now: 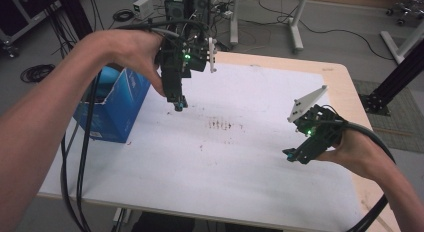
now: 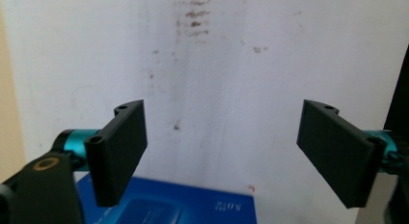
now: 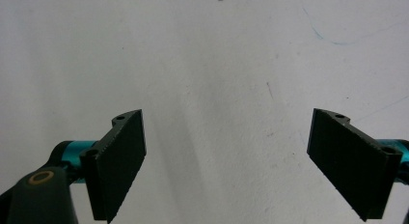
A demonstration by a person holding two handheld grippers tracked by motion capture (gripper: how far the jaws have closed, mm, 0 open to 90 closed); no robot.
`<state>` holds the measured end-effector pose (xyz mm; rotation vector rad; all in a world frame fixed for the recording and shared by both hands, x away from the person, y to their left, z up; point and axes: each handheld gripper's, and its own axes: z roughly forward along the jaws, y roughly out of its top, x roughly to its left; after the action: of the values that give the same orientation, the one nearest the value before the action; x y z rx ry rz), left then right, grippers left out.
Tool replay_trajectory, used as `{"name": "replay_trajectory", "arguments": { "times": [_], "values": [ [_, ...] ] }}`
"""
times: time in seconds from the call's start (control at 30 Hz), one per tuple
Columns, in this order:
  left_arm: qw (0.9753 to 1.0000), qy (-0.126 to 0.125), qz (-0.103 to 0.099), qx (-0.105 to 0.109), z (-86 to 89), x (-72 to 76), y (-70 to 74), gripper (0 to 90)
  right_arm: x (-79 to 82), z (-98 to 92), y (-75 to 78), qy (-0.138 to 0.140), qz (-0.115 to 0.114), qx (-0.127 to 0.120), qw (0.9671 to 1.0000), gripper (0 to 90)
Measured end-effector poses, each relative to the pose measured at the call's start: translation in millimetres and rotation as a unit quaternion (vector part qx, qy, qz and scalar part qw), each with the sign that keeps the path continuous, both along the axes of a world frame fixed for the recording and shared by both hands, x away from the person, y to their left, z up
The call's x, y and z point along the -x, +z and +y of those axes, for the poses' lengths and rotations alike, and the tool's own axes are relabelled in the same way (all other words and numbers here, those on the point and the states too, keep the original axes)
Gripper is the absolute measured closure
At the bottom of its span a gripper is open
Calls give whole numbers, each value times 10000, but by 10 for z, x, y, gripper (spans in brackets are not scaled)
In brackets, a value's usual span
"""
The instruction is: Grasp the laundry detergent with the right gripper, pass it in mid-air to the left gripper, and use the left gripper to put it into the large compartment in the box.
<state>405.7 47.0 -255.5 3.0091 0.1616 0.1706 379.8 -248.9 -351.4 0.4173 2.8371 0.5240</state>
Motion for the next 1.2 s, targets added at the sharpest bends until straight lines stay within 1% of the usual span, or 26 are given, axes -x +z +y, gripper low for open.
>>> {"name": "replay_trajectory", "arguments": {
  "times": [0.03,0.07,0.13,0.23,0.3,0.37,0.43,0.47,0.5,0.6,0.73,0.87,1.0,1.03,1.2],
  "values": [
    [10000,-25,51,37,-32,7,-42,152,3,4,2,-18,4,6,10000,131],
    [9999,-96,79,45,-64,14,-74,152,1,7,1,7,1,6,10000,131],
    [9998,-150,112,57,-113,23,-138,153,2,13,1,-4,-1,15,10000,131],
    [9998,-122,127,-40,-166,24,-234,152,-4,15,1,-2,-14,13,10000,131],
    [9997,-147,122,-163,-191,15,-291,152,-8,14,3,-28,-13,9,10000,131],
    [9996,-141,146,-202,-213,11,-349,152,-10,12,9,-14,-19,16,10000,131],
    [9996,-141,146,-202,-213,11,-349,152,-10,11,14,-21,-23,11,10000,131],
    [9995,-158,140,-231,-250,15,-417,152,-11,13,29,-37,-33,7,10000,131],
    [9995,-152,156,-229,-260,19,-433,152,-15,15,38,-30,-40,23,10000,131],
    [9995,-170,161,-233,-281,28,-466,152,-22,24,60,-13,-68,25,10000,131],
    [9994,-189,154,-258,-287,27,-475,152,-28,38,69,-8,-69,24,10000,131],
    [9993,-169,201,-273,-284,41,-508,152,-33,50,66,9,-72,51,10000,131],
    [9991,-162,213,-320,-280,40,-520,152,-33,49,66,15,-78,45,10000,131],
    [9990,-196,218,-341,-280,37,-521,152,-32,48,66,7,-78,45,10000,131],
    [9990,-201,229,-329,-282,41,-542,152,-33,47,63,14,-81,59,9999,131]
  ]
}}
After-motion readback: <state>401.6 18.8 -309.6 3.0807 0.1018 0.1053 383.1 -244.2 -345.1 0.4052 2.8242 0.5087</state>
